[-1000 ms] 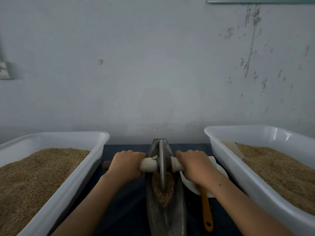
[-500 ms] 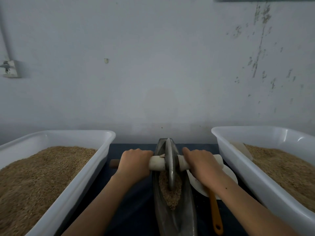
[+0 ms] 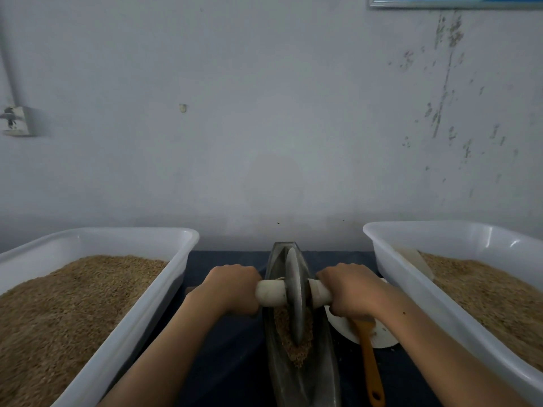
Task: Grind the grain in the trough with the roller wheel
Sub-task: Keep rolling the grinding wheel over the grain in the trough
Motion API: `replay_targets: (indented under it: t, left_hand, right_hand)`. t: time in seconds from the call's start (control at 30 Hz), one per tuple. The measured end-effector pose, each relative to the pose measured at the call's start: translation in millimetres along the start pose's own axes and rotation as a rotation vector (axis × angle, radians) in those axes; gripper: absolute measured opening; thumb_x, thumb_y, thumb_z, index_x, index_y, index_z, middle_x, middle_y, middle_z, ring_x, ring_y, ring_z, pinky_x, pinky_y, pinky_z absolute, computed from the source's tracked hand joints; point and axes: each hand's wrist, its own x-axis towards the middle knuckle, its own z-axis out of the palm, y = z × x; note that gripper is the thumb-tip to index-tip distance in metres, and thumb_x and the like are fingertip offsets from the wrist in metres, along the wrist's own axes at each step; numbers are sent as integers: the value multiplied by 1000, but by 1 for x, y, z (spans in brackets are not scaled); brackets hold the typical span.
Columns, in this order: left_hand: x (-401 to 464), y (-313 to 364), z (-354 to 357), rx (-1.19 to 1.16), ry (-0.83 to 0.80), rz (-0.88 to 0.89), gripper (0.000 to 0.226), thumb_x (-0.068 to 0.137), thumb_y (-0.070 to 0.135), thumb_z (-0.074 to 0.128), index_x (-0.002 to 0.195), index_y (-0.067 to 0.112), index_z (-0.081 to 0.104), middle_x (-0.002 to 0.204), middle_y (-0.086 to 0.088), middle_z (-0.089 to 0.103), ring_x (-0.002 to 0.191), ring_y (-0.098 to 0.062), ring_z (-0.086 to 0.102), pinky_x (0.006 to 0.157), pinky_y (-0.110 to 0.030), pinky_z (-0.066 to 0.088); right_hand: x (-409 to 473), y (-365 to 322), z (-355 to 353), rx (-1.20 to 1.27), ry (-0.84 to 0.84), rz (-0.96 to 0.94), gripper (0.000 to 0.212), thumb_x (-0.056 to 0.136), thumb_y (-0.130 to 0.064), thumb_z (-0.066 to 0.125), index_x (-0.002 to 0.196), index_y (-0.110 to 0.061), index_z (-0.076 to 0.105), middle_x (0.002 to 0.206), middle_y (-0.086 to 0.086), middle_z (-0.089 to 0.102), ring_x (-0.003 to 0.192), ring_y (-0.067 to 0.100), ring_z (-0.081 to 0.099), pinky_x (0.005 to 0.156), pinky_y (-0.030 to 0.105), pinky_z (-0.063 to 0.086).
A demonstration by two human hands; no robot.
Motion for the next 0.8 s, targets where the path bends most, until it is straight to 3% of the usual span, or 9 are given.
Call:
replay_targets:
  t: [0.07,0.17,0.33,0.43,0.57,0.67,0.73,0.8]
  left_hand:
    - [1,1,2,39,73,-11,34,80,34,65,112,24,59,100,1,65,90,-17,60,71,-28,42]
    - [1,3,10,91,270,-27,27,81,36,60,106,29,57,97,5,64,88,-16,60,67,-29,36]
    - [1,4,18,101,488,-45,19,82,38,57,100,31,53,89,9,62,82,-14,59,64,-26,31]
    - [1,2,14,95,378,-35,23,81,38,59,103,31,56,93,7,64,86,-14,60,66,-27,33]
    - [0,0,1,7,45,-36,34,78,32,67,110,25,58,101,2,65,91,-16,61,72,-28,42]
    - [-3,-1,-4,-139,-168,-52,33,77,23,70,109,19,60,102,-3,68,88,-17,64,77,-30,49]
    - [-5,-2,-4,-209,-239,-40,28,78,20,69,104,17,60,99,-6,69,82,-16,65,76,-28,50]
    - [-6,0,-3,-169,-197,-59,29,78,23,69,105,18,61,98,-3,68,84,-16,64,77,-28,50]
  right_hand:
    - [1,0,4,1,99,-3,18,85,-16,56,99,-24,50,97,0,62,81,19,56,64,28,33]
    - [3,-3,15,-33,264,22,22,88,-15,52,107,-24,44,100,1,62,90,24,59,67,31,32]
    - [8,-5,23,-72,365,54,24,91,-17,51,112,-20,41,102,1,62,92,25,60,65,31,31]
    - [5,-3,19,-52,322,30,24,88,-18,54,110,-23,45,100,1,63,90,25,60,66,31,32]
    - [2,-2,5,-86,171,-19,24,83,-16,57,106,-21,54,98,3,61,87,22,59,66,30,35]
    - [1,-3,-3,-126,67,-60,22,82,-18,60,104,-19,59,89,2,60,71,18,51,59,28,32]
    - [0,-4,-4,-139,77,-73,20,81,-19,60,101,-19,59,87,2,60,68,18,49,58,28,31]
    - [0,-4,0,-122,120,-62,20,81,-18,58,101,-20,59,89,2,61,72,20,52,62,29,32]
